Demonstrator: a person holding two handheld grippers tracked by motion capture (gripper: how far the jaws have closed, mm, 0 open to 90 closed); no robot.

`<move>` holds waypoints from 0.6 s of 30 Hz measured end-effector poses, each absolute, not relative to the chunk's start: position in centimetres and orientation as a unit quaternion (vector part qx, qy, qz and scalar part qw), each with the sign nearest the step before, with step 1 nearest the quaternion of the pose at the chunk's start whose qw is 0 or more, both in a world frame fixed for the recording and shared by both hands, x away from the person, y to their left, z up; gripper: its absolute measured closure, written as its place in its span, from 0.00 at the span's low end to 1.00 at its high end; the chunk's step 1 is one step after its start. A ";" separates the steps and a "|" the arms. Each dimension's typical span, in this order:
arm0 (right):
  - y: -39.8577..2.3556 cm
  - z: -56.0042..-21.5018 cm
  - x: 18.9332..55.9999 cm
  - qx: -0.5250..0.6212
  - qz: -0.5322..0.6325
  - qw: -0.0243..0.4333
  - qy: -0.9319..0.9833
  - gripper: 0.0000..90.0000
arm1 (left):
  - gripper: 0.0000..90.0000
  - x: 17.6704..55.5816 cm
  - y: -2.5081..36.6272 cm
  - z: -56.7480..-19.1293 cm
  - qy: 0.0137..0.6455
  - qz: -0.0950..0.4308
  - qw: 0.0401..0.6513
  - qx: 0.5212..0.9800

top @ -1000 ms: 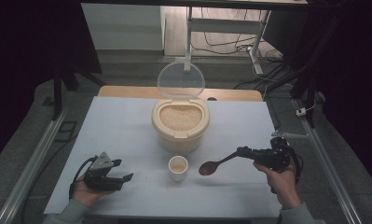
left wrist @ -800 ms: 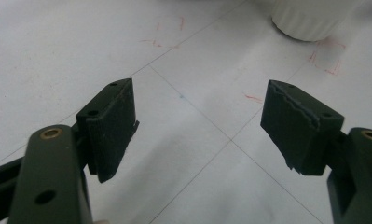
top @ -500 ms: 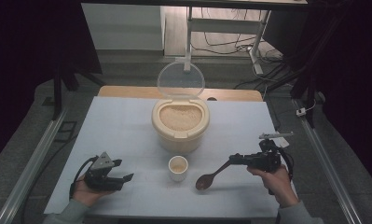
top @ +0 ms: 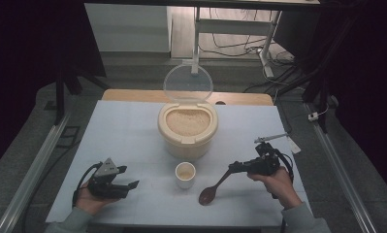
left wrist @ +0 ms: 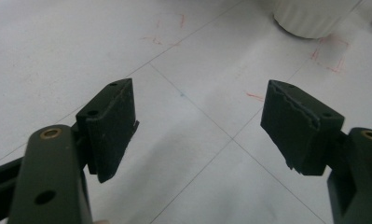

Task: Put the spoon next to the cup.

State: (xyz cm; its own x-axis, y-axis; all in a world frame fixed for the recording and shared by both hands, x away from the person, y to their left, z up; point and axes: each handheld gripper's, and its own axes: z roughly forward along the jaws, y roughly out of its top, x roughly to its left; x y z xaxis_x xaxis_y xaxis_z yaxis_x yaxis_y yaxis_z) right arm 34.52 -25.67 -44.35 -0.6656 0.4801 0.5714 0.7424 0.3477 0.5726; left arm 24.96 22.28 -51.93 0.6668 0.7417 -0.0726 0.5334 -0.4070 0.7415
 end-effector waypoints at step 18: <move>-22.2 -46.6 36.3 -0.393 -0.428 0.108 -0.807 0.82 | 0.28 25.0 22.3 -52.0 0.384 0.134 0.384 0.829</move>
